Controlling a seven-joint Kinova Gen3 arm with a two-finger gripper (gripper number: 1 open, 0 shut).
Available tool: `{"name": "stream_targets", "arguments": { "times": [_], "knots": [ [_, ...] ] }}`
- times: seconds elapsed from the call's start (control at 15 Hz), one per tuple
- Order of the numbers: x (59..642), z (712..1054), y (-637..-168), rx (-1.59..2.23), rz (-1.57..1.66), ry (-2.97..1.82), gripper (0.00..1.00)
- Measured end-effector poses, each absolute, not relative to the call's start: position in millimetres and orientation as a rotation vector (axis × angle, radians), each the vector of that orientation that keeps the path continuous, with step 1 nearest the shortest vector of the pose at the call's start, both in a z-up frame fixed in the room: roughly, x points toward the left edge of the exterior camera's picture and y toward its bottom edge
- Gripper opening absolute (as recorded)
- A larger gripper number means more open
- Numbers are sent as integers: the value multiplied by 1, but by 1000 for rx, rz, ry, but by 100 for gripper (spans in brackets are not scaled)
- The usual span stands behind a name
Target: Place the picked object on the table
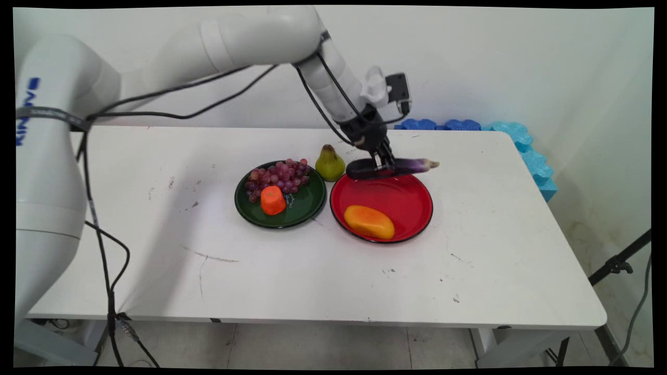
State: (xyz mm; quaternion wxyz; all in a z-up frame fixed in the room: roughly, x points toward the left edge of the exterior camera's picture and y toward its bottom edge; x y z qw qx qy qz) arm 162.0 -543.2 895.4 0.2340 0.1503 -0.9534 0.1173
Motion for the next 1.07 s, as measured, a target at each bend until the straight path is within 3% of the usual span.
{"name": "stream_targets", "arguments": {
  "times": [0.6,1.07],
  "knots": [
    [198,966,-450,526,325,-2556,0],
    [239,932,-375,647,254,-2609,0]
  ]
}}
